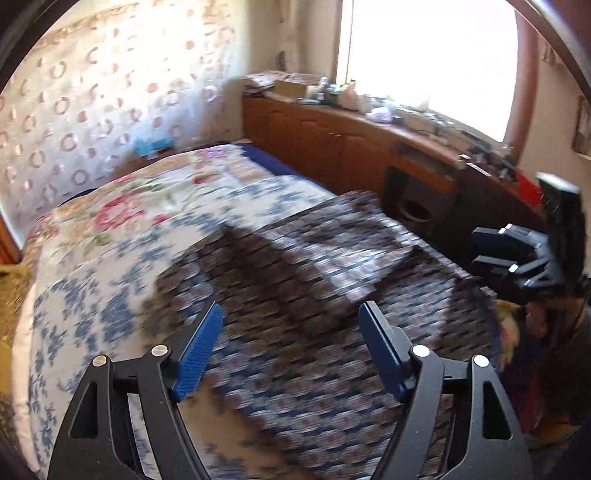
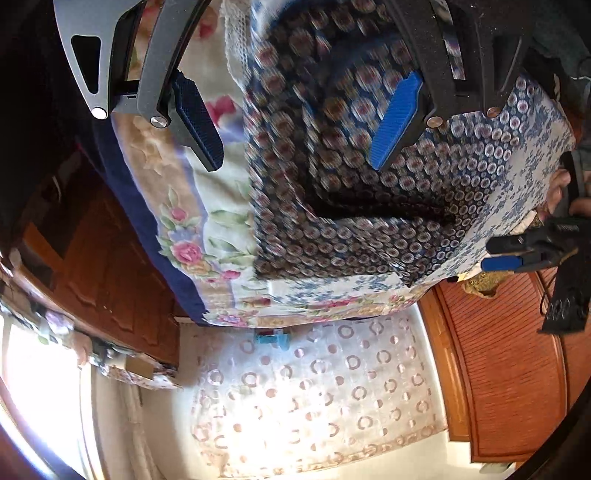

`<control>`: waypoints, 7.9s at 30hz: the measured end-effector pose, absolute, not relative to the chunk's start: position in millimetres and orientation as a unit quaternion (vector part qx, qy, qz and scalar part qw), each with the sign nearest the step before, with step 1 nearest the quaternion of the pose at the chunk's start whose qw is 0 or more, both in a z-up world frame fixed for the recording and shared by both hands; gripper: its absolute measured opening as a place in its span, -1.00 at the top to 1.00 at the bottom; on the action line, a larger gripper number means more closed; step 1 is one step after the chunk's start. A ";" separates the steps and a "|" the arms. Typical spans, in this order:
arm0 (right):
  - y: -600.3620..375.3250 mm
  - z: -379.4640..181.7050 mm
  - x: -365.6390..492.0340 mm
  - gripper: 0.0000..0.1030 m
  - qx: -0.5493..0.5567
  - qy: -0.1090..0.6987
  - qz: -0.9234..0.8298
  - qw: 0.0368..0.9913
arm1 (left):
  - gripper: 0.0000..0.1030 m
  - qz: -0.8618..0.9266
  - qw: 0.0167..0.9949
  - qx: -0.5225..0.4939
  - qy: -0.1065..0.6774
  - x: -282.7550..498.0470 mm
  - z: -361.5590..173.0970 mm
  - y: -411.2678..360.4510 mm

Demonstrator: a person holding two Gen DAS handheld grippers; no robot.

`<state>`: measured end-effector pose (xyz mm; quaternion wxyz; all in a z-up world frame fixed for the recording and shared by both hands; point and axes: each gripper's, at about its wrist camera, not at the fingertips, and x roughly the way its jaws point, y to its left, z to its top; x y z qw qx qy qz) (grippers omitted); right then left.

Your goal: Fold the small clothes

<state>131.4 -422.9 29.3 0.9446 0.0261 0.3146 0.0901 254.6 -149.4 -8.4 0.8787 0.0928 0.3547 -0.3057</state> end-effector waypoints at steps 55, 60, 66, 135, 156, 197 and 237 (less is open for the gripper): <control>-371.0 49.4 332.6 -0.06 -0.054 0.373 0.012 0.926 | -0.50 -0.284 0.898 0.038 0.334 289.9 -59.8 -75.8; -373.6 56.2 318.3 -0.11 -0.043 0.356 -0.001 0.934 | -0.50 -0.286 0.896 0.044 0.336 289.4 -61.6 -79.2; -367.0 44.1 305.6 -0.11 -0.046 0.376 0.038 0.925 | -0.50 -0.282 0.898 0.042 0.335 289.4 -59.8 -77.9; -392.9 -32.5 365.7 0.64 -0.030 0.406 0.015 0.913 | -0.50 -0.268 0.891 0.111 0.348 273.9 -61.9 -112.9; -417.7 1.2 221.9 -0.08 0.002 0.380 0.072 0.922 | -0.50 -0.270 0.892 0.112 0.345 232.9 -48.7 -131.5; -356.5 -12.9 61.4 -0.21 -0.011 0.324 0.122 0.938 | 0.93 -0.388 0.845 0.049 0.364 118.3 -28.9 -151.5; -363.4 -2.3 253.9 0.81 -0.059 0.320 0.148 0.934 | 0.74 -0.303 0.887 -0.021 0.349 317.6 -3.9 -136.9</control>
